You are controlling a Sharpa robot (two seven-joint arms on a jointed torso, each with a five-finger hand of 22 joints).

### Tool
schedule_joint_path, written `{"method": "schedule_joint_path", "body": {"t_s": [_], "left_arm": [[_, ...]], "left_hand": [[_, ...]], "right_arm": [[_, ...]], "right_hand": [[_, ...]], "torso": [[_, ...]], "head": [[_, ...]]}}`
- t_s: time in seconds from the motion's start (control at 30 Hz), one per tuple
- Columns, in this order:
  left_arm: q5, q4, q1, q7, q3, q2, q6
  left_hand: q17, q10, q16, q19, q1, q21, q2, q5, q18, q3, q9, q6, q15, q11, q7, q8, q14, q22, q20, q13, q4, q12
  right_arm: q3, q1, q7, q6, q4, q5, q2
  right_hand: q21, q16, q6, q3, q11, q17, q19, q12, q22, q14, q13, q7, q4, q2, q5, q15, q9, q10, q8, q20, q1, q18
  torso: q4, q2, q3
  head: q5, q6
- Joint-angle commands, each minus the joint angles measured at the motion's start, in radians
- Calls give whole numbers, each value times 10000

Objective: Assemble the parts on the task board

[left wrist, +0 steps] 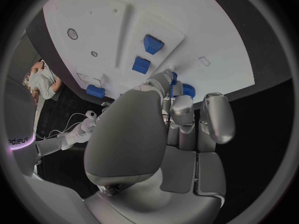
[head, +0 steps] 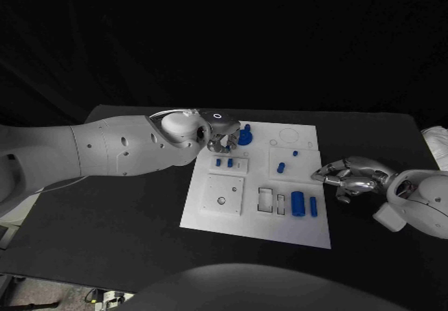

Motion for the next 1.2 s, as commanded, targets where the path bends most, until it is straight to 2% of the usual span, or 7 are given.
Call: {"method": "schedule_joint_path", "body": {"t_s": [0.03, 0.7, 0.87, 1.07, 1.2], "left_arm": [[27, 6, -69, -31, -41, 17, 464], [27, 3, -99, -100, -60, 31, 714], [27, 3, -100, -175, -67, 14, 784], [27, 9, -102, -241, -71, 1, 842], [27, 14, -103, -220, -72, -19, 741]], "left_hand": [[-41, 90, -55, -68, 29, -45, -31, 0, 23, 69, -16, -56, 3, -2, 3, -51, -77, 1665, 10, -3, -5, -19], [-448, 57, -372, -216, -7, -356, -93, -45, 77, 74, -72, -147, 15, -49, -99, -161, -301, 1595, 32, -96, 7, -212], [-723, -160, -592, -295, -60, -522, -117, -63, 102, 91, -100, -212, 30, -31, -110, -216, -440, 1559, 40, -196, 54, -424], [-868, -1016, -690, -343, -189, -645, -276, -167, 113, 148, -248, -795, 76, 26, -185, -534, -492, 1538, 81, -528, 205, -1040], [-973, -1671, -753, -378, -293, -770, -419, -397, 127, 120, -453, -1495, 137, 128, -508, -813, -525, 1514, 129, -779, 337, -1415]], "right_arm": [[-15, -31, -15, 170, -3, -38, 2], [-15, -37, -49, 187, -16, -38, -2], [-15, -40, -39, 182, -25, -38, 9], [-15, -52, -27, 177, -33, -38, 23], [-15, -59, -12, 163, -40, -38, 27]], "right_hand": [[-27, -39, 67, 69, -17, 1578, -54, -58, 535, -37, 1440, -1, 13, -25, 52, -2, -8, -75, 15, 15, 62, 41], [-72, -53, 59, 101, -16, 1560, -80, -73, 528, -60, 1426, 0, -12, -32, 59, -1, -10, -97, 12, 16, 94, 48], [-72, -53, 59, 101, -16, 1560, -80, -73, 528, -60, 1426, 0, -12, -32, 59, -1, -10, -97, 12, 16, 94, 48], [-86, -55, 58, 113, -16, 1557, -86, -77, 528, -63, 1422, 1, -30, -45, 62, -1, -10, -104, 11, 16, 112, 49], [-86, -55, 58, 114, -16, 1557, -86, -77, 528, -64, 1422, 1, -30, -45, 62, -1, -10, -104, 11, 16, 113, 49]], "torso": [[1, 3, 1], [-11, 8, -5], [-16, 0, -10], [-18, 7, -8], [-15, 5, -8]], "head": [[13, 1], [51, 1], [53, 1], [63, 1], [49, 1]]}}
